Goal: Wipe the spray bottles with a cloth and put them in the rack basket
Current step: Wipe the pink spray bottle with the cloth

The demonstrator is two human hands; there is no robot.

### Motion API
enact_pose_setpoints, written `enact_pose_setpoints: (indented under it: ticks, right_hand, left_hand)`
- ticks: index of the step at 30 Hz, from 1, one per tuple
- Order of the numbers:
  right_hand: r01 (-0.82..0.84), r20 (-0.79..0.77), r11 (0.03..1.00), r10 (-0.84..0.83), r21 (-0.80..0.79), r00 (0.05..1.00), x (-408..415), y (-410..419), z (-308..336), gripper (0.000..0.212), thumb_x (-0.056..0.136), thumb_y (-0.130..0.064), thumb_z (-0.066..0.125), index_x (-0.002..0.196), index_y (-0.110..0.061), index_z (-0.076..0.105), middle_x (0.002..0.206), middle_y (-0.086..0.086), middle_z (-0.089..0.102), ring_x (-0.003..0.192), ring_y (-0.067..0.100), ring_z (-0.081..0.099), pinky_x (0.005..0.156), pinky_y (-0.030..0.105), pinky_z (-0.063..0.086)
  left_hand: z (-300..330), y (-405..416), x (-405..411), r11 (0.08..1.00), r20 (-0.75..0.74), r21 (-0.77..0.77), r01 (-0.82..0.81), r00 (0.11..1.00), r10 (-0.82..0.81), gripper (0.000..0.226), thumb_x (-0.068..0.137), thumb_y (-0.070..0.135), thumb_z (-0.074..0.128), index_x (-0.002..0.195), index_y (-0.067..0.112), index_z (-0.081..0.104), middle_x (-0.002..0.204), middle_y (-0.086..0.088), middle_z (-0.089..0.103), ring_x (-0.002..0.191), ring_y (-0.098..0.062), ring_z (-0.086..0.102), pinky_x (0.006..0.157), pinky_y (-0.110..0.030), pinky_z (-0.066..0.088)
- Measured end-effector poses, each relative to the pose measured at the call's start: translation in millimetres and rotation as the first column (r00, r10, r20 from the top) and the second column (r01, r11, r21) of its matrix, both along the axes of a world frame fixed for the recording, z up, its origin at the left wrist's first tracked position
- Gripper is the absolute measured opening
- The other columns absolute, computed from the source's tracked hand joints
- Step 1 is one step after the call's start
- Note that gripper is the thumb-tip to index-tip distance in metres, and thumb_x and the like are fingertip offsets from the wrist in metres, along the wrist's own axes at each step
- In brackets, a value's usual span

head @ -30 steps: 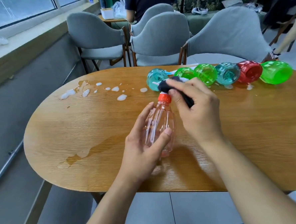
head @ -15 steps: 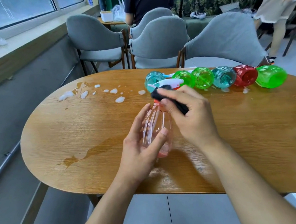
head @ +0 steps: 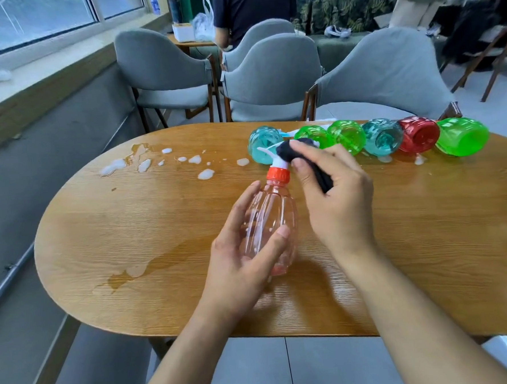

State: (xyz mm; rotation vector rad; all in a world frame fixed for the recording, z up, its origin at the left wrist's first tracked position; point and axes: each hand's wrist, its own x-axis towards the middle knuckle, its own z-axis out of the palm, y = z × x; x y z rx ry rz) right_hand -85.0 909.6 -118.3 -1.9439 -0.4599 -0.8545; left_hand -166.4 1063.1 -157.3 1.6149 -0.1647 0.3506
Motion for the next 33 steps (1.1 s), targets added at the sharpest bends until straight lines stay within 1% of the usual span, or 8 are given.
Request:
enact_pose_setpoints:
  ticks: [5,10,14,19,23,25,29,33]
  right_hand:
    - [-0.194,-0.030,0.979,0.192,-0.065,0.981,-3.8,8.3,-2.5,0.027,0.101,-0.023,0.071,0.127,-0.022,0.077,0.101,-0.008,0.066,0.095,0.008,0.066,0.083,0.032,0.056]
    - [0.020,-0.002,1.000,-0.020,0.017,1.000,0.8,0.2,-3.4,0.029,0.103,-0.027,0.068,0.132,-0.024,0.074,0.101,-0.008,0.064,0.092,0.008,0.063,0.076,0.031,0.055]
    - [-0.212,-0.044,0.975,0.209,-0.074,0.977,-1.3,6.8,-5.7,0.029,0.101,-0.024,0.070,0.129,-0.024,0.075,0.100,-0.006,0.065,0.094,0.011,0.066,0.081,0.035,0.056]
    - [0.005,-0.028,0.999,-0.004,0.041,1.000,3.8,-1.2,-4.9,0.030,0.103,-0.026,0.068,0.133,-0.025,0.073,0.100,-0.010,0.063,0.090,0.007,0.062,0.075,0.026,0.053]
    - [-0.226,-0.055,0.973,0.223,-0.054,0.973,-1.1,6.3,-6.4,0.029,0.101,-0.021,0.070,0.130,-0.022,0.075,0.099,-0.004,0.065,0.092,0.012,0.065,0.079,0.031,0.055]
    - [-0.206,-0.031,0.976,0.205,-0.075,0.978,-1.9,6.8,-6.4,0.029,0.101,-0.022,0.070,0.130,-0.022,0.075,0.099,-0.005,0.064,0.092,0.011,0.065,0.079,0.030,0.055]
    - [-0.001,-0.019,0.999,0.002,0.039,1.000,3.3,-0.4,-5.2,0.030,0.103,-0.026,0.068,0.133,-0.023,0.073,0.100,-0.008,0.063,0.088,0.004,0.060,0.073,0.017,0.047]
    - [-0.202,-0.052,0.979,0.200,-0.036,0.978,-0.8,3.6,-5.0,0.030,0.102,-0.023,0.069,0.131,-0.023,0.074,0.099,-0.004,0.065,0.092,0.010,0.064,0.078,0.031,0.055]
  left_hand:
    - [-2.5,2.8,2.7,1.000,-0.002,-0.002,-0.024,1.000,0.024,0.070,0.092,0.031,0.077,0.155,0.037,0.048,0.141,0.018,0.066,0.131,-0.010,0.065,0.106,-0.030,0.056]
    - [-1.0,0.1,0.6,1.000,0.002,-0.006,0.010,1.000,-0.010,0.070,0.093,0.029,0.078,0.156,0.036,0.048,0.138,0.019,0.066,0.128,-0.009,0.066,0.094,-0.019,0.057]
    - [-2.8,4.4,3.2,1.000,0.002,-0.011,-0.016,1.000,0.016,0.069,0.092,0.032,0.076,0.155,0.039,0.049,0.138,0.018,0.066,0.128,-0.010,0.065,0.092,-0.018,0.057]
    - [-2.9,1.1,2.4,1.000,0.013,0.006,0.000,1.000,0.000,0.070,0.092,0.030,0.077,0.156,0.037,0.049,0.139,0.019,0.066,0.128,-0.009,0.066,0.097,-0.018,0.055]
    - [-2.9,4.4,4.5,1.000,0.015,-0.007,-0.026,1.000,0.026,0.069,0.093,0.029,0.076,0.156,0.035,0.049,0.138,0.018,0.067,0.127,-0.008,0.067,0.094,-0.017,0.056]
    - [-2.0,5.3,4.6,1.000,0.015,-0.007,-0.022,1.000,0.023,0.068,0.095,0.028,0.078,0.156,0.035,0.048,0.137,0.020,0.067,0.126,-0.007,0.067,0.092,-0.016,0.056]
    - [-2.7,0.4,3.2,1.000,0.007,0.003,-0.004,1.000,0.004,0.069,0.093,0.030,0.077,0.155,0.039,0.048,0.140,0.017,0.066,0.129,-0.011,0.066,0.103,-0.030,0.057]
    - [-4.4,3.7,4.7,1.000,-0.002,-0.008,-0.015,1.000,0.015,0.069,0.093,0.030,0.076,0.155,0.040,0.048,0.141,0.014,0.066,0.130,-0.013,0.066,0.105,-0.035,0.057]
